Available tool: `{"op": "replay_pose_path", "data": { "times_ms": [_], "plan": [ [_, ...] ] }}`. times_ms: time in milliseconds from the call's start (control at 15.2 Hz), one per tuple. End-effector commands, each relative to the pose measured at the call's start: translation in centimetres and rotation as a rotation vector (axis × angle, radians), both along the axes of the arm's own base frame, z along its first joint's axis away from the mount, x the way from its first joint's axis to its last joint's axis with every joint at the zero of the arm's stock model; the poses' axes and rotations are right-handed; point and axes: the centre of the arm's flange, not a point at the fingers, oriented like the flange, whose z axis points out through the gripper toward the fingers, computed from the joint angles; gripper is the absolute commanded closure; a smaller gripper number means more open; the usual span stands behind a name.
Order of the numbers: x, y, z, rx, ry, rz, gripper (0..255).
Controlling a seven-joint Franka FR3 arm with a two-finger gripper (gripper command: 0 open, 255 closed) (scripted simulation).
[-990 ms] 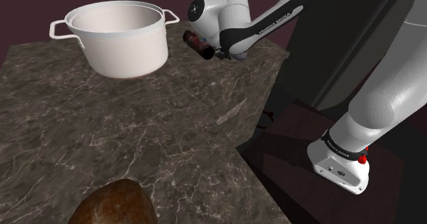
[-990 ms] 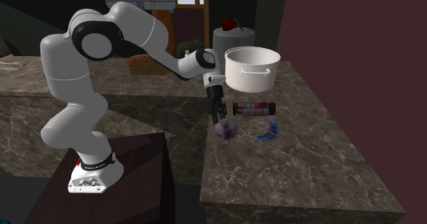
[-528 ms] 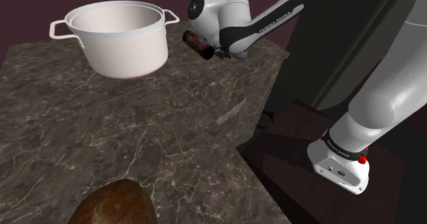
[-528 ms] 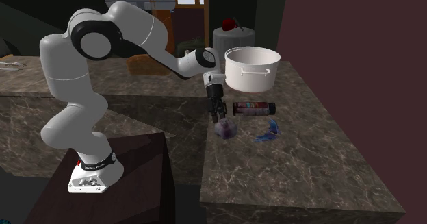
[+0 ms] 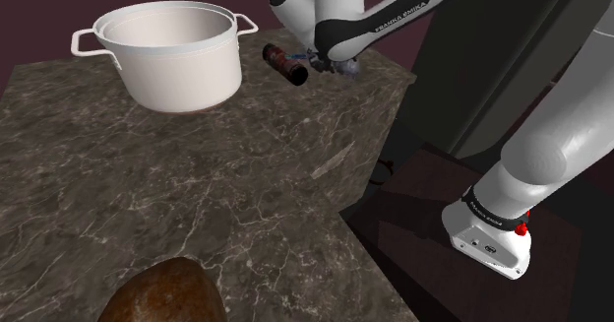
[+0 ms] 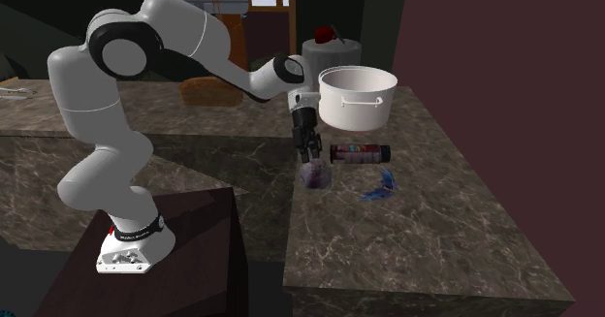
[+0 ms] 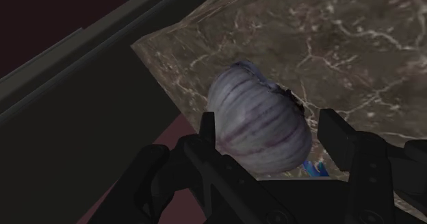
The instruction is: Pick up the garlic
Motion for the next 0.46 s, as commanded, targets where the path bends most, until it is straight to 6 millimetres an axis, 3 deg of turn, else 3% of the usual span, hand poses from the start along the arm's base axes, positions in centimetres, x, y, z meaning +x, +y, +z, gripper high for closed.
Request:
{"op": "replay_pose_path", "data": {
  "times_ms": [0,264,396],
  "plan": [
    [-0.1,0.0,1.1,0.000,0.000,0.000,255],
    [-0.1,0.0,3.3,0.000,0.000,0.000,255],
    [-0.1,0.0,3.3,0.000,0.000,0.000,255]
  ]
}}
